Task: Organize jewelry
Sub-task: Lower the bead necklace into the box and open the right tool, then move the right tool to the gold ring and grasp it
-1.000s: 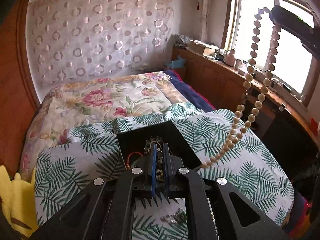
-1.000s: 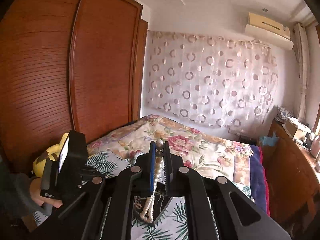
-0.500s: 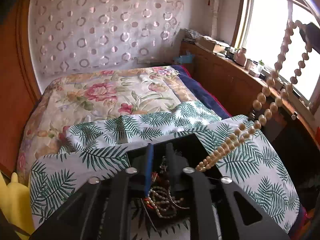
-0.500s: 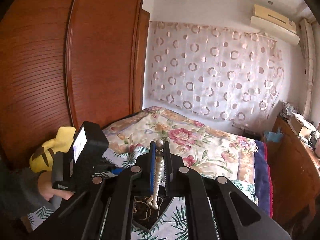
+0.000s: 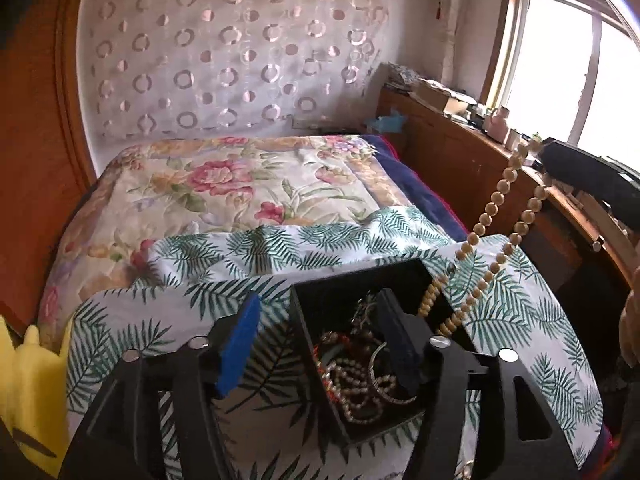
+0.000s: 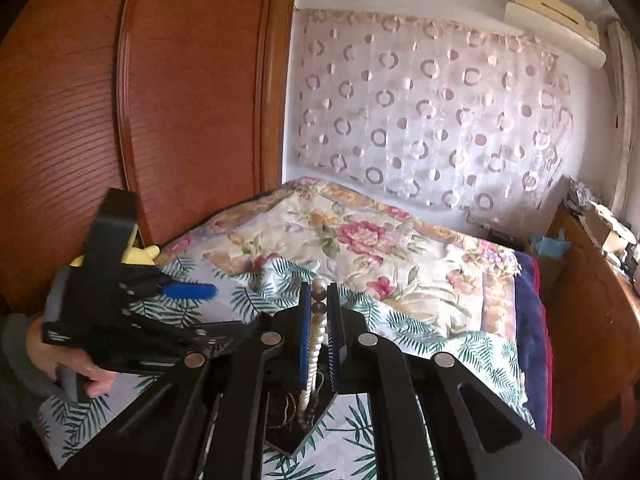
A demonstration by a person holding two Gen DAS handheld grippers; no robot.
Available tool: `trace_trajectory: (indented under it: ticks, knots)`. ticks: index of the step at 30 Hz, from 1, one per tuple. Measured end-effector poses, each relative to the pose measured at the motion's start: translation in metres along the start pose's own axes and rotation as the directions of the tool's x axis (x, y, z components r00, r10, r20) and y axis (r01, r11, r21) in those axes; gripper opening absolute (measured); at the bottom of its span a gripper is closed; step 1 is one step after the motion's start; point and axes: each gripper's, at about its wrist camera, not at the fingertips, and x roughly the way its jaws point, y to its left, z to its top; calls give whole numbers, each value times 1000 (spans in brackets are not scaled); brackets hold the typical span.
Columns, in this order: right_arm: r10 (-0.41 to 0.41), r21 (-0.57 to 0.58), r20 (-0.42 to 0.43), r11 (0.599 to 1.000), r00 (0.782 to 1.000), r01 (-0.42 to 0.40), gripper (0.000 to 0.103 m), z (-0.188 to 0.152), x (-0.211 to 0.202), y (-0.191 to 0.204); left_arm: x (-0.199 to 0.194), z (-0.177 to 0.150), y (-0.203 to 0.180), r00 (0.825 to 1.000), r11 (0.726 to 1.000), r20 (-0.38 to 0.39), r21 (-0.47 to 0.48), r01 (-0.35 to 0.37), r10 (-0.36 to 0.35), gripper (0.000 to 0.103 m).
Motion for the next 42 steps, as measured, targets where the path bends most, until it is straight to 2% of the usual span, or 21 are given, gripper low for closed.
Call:
trace_trajectory:
  ticks: [8,11,17,29,30,32,33,42]
  knots:
    - [6,43,-61,999,998,-3,12,-19,23,-4,-15,-21,5,999,999,5,-1,-38,38,80]
    - [15,56,-65,998,998,-12,17,-25,22,-3,-21,-27,3,999,999,7,3,-45,45,83]
    - [37,85,-75,996,996,-31,18,-50,8,5,-32,-42,-2,998,998,4,12,-57,57,91]
    - [95,124,-166,989,982,-75,18,-122,-12,36,-44,-72,-13,998,998,-12,21,-60,60,94]
    - [101,127,-178,989,979,-79,19,-129,-13,40,-45,-76,-14,998,998,-15,23,-57,58,94]
    - [108,132,-194,988,975,-84,30,-141,-15,45,-46,-81,-17,998,998,-22,23,-51,52,94]
    - [115,133,-206,987,972,-89,31,-148,-16,48,-47,-84,-18,998,999,-26,21,-48,49,94]
    - [173,120,-284,982,943,-143,31,-181,-14,73,-46,-117,-23,997,1000,-79,-1,-24,23,94]
